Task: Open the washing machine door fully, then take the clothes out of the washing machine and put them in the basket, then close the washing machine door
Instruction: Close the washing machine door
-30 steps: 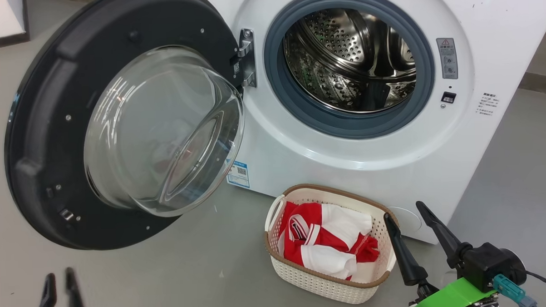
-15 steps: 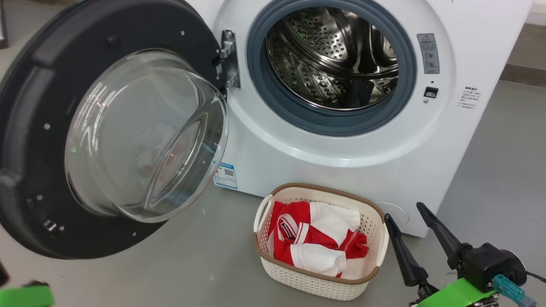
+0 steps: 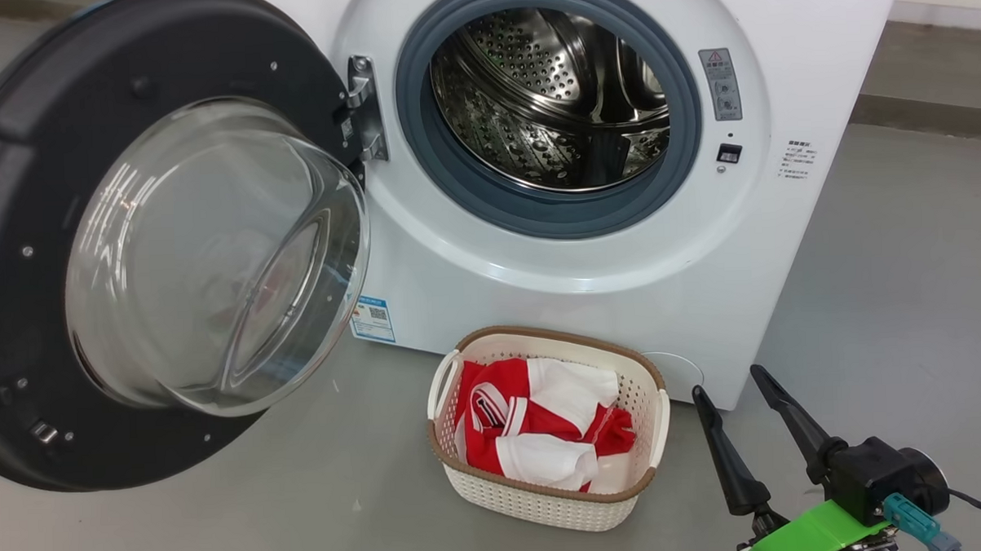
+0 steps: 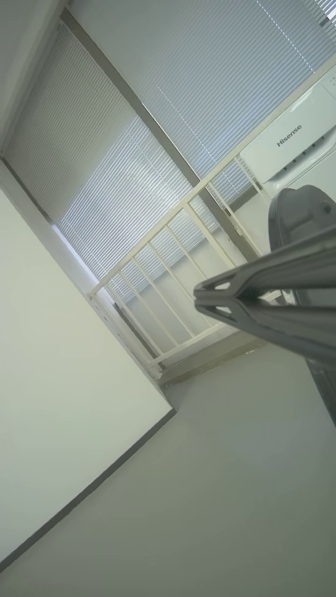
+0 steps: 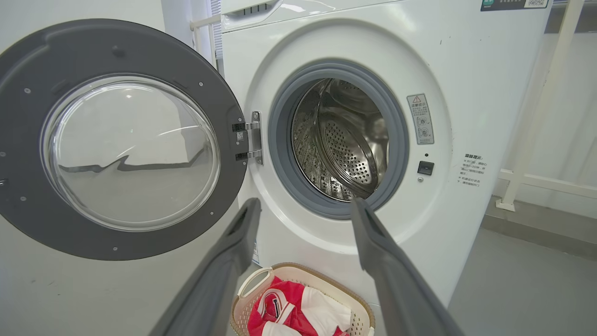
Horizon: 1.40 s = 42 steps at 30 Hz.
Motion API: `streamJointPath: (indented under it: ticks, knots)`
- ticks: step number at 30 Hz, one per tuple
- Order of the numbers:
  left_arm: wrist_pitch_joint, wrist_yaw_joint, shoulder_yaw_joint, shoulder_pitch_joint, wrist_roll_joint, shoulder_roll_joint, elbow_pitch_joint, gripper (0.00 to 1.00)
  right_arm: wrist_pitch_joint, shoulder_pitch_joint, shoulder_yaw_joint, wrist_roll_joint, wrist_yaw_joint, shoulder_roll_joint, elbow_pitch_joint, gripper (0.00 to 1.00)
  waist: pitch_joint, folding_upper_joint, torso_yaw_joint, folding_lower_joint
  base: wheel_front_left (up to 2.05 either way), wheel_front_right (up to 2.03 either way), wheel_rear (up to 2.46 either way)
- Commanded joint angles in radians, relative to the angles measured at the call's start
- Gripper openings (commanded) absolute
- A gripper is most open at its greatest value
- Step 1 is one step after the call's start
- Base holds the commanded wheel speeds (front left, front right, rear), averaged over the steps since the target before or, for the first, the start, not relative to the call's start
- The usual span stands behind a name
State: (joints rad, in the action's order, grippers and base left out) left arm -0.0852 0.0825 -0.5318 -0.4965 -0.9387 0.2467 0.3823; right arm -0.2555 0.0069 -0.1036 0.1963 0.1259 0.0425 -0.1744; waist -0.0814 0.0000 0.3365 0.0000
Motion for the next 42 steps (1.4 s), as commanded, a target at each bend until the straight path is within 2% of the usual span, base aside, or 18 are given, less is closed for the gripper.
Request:
streamJointPath:
  ticks: [1, 7, 12, 15, 19, 24, 31, 38, 42]
  knots:
    - [0.029, -0.009, -0.035, -0.074, -0.033, 0.066, 0.016, 0.0, -0.006, -0.035, -0.015, -0.007, 0.005, 0.008, 0.025, 1.0, 0.002, 0.0, -0.002, 0.0, 0.0, 0.0, 0.0]
    - [0.178, 0.016, -0.037, -0.242, -0.126, 0.138, 0.212, 0.0, -0.006, -0.031, -0.022, -0.007, 0.005, 0.008, 0.023, 1.0, 0.007, 0.0, -0.004, 0.0, 0.0, 0.0, 0.0]
    - [0.248, 0.062, -0.049, -0.332, -0.167, 0.177, 0.373, 0.0, -0.005, -0.034, -0.031, -0.014, 0.005, 0.008, 0.028, 1.0, 0.014, 0.0, -0.012, 0.0, 0.0, 0.0, 0.0]
    - [0.286, 0.07, -0.042, -0.368, -0.175, 0.201, 0.456, 0.0, 0.0, -0.039, -0.039, -0.021, 0.005, 0.008, 0.031, 1.0, 0.02, 0.0, -0.023, 0.0, 0.0, 0.0, 0.0]
    - [0.354, 0.05, -0.018, -0.395, -0.178, 0.226, 0.54, 0.0, 0.008, -0.045, -0.053, -0.027, 0.005, 0.008, 0.035, 1.0, 0.031, 0.0, -0.045, 0.0, 0.0, 0.0, 0.0]
    - [0.384, 0.019, -0.007, -0.404, -0.177, 0.252, 0.615, 0.0, 0.015, -0.055, -0.057, -0.033, 0.005, 0.008, 0.045, 1.0, 0.047, 0.0, -0.071, 0.0, 0.0, 0.0, 0.0]
    - [0.444, -0.029, 0.018, -0.416, -0.179, 0.257, 0.706, 0.0, 0.024, -0.053, -0.059, -0.036, 0.005, 0.008, 0.056, 1.0, 0.053, 0.0, -0.089, 0.0, 0.0, 0.0, 0.0]
    - [0.52, -0.084, 0.026, -0.421, -0.197, 0.254, 0.747, 0.0, 0.026, -0.05, -0.049, -0.04, 0.005, 0.008, 0.063, 1.0, 0.061, 0.0, -0.085, 0.0, 0.0, 0.0, 0.0]
    - [0.547, -0.101, 0.032, -0.423, -0.201, 0.25, 0.76, 0.0, 0.025, -0.049, -0.049, -0.036, 0.005, 0.008, 0.065, 1.0, 0.061, 0.0, -0.078, 0.0, 0.0, 0.0, 0.0]
